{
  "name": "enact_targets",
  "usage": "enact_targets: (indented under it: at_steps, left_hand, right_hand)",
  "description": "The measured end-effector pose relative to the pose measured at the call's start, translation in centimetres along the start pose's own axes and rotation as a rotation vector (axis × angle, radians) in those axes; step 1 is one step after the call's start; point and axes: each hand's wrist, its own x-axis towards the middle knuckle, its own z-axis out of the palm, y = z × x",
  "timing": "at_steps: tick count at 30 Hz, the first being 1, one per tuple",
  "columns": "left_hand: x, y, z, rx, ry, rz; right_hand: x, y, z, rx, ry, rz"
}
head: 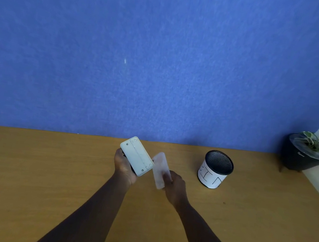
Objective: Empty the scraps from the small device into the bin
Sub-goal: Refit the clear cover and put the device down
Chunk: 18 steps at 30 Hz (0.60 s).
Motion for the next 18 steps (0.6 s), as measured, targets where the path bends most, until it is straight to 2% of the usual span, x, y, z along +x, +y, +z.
enact_targets:
  at_steps: [2,4,8,11,14,18]
  left_hand:
    - [-0.1,0.1,0.0,0.004,0.004,0.008]
    - [-0.2,0.1,-0.1,0.007,0.008,0.016]
    - [-0.5,0.1,-0.1,-0.009,0.003,0.039]
    - [-0.7,0.1,0.0,-0.016,-0.009,0.035]
    - [-1.0,0.2,0.1,-0.014,-0.025,0.029]
    - [-1.2,0.2,0.0,0.011,-0.034,0.031]
  right_hand:
    - [0.0,-0.6,-0.1,0.091,0.060,0.043]
    - [0.0,-1.4,-0.3,0.315,0.108,0.124]
    - [0.1,-3.1,-1.2,0.816,0.046,0.198]
    - [0.4,-4.0,-1.6,0.913,0.030,0.300]
    - [0.3,-4.8,-1.6,1.081,0.029,0.310]
    - [0.0,-5.1,-1.5,1.043,0.115,0.279]
